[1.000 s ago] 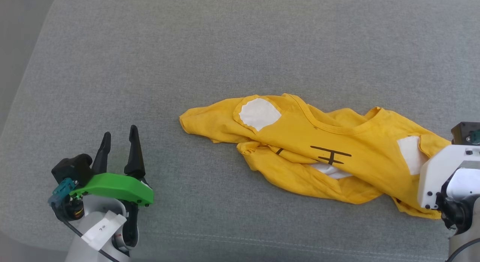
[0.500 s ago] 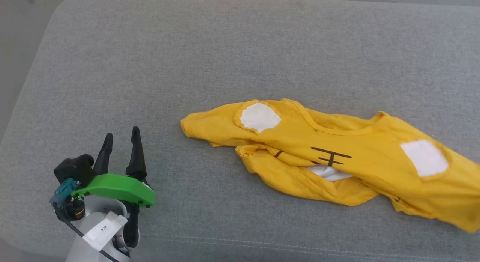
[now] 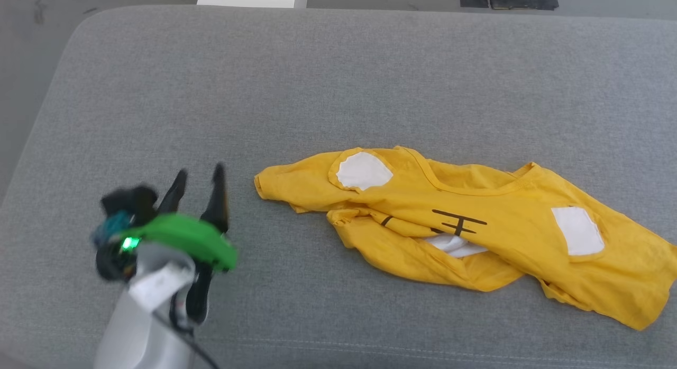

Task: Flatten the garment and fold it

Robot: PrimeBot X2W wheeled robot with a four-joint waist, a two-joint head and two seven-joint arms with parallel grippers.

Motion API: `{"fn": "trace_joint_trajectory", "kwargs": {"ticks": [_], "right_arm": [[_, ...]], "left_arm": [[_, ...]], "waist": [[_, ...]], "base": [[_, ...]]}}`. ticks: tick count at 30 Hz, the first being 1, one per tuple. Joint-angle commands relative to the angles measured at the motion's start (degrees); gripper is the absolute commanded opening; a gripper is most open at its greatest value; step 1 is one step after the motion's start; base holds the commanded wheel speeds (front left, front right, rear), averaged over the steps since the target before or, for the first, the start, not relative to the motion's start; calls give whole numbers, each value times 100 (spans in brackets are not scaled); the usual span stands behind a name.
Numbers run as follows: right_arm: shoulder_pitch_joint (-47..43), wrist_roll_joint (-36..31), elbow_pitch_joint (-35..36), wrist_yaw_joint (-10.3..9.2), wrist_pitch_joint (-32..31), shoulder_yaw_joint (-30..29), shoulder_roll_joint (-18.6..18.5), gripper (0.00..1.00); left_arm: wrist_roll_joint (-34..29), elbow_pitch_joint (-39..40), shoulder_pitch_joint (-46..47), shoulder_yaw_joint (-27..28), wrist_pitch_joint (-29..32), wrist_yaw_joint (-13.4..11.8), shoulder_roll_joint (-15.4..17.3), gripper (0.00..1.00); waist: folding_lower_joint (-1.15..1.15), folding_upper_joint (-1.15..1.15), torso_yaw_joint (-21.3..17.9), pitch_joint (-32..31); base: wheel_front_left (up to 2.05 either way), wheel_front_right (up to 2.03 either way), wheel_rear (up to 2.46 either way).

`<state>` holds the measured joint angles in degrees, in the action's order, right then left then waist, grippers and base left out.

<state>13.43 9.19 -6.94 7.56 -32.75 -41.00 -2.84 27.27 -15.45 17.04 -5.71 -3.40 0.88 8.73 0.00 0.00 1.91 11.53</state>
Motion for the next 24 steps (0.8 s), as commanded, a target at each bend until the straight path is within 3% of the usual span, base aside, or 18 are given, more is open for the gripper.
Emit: {"fn": "trace_joint_trajectory", "kwargs": {"ticks": [1, 10, 17, 24], "right_arm": [[-7, 66, 56, -8, 25, 46, -4, 100], [-71, 210, 80, -8, -31, 451, -4, 100], [-99, 312, -34, -8, 57, 679, -4, 100], [-136, 389, -129, -8, 193, 739, -4, 100]], "left_arm": [[-20, 28, 337, -121, 286, -50, 6, 100], [-580, -1024, 1743, -1192, 3382, -347, 193, 100], [-1039, -1688, 2364, -1626, 4094, -317, 444, 100], [-843, -2313, 2327, -1723, 4733, -133, 416, 100]], "waist": [[0, 0, -8, -2], [0, 0, -258, 161], [0, 0, -562, 451], [0, 0, -744, 625]], "base": [[0, 0, 0], [0, 0, 0], [0, 0, 0], [0, 0, 0]]}}
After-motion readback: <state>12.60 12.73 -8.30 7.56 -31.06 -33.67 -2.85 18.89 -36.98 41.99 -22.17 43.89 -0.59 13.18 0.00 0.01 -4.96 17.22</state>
